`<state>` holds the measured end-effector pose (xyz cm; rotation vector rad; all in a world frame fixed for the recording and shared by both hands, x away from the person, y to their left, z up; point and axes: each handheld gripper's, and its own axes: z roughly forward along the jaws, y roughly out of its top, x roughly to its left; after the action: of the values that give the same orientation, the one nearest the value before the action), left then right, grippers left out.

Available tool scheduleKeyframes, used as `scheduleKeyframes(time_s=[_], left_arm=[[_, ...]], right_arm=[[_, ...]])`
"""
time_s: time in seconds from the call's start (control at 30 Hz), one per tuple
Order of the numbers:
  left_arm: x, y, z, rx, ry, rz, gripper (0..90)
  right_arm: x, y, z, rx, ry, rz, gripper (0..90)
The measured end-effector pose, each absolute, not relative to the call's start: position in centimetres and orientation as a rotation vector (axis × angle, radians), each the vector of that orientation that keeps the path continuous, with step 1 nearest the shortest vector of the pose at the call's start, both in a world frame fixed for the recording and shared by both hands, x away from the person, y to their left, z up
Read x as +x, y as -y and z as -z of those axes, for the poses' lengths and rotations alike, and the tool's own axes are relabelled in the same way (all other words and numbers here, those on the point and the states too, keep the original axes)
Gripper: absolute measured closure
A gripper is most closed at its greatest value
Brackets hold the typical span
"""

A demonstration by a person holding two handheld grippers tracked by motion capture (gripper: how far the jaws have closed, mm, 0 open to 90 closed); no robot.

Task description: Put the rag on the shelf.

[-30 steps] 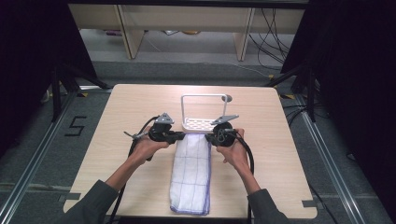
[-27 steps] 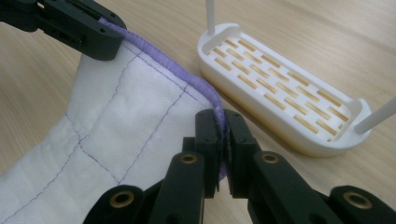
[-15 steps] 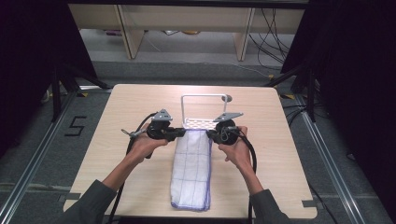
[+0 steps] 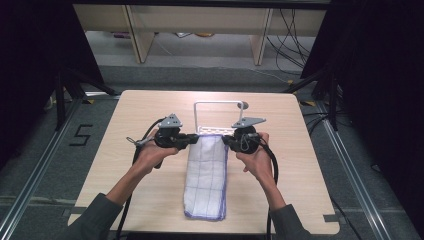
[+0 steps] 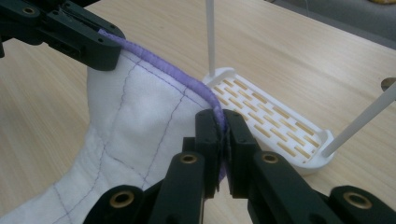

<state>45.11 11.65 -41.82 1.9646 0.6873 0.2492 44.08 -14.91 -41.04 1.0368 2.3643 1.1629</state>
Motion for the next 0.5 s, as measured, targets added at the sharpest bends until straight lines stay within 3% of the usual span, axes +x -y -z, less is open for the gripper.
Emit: scheduleKeyframes(time_s=[0.5], left_arm=[[43.2,-11.8,38.4,1.912,-0.637,-0.256,84.7]], right_arm=[[41.0,15.5,37.2,0.986,-2.314,-1.239,86.0]])
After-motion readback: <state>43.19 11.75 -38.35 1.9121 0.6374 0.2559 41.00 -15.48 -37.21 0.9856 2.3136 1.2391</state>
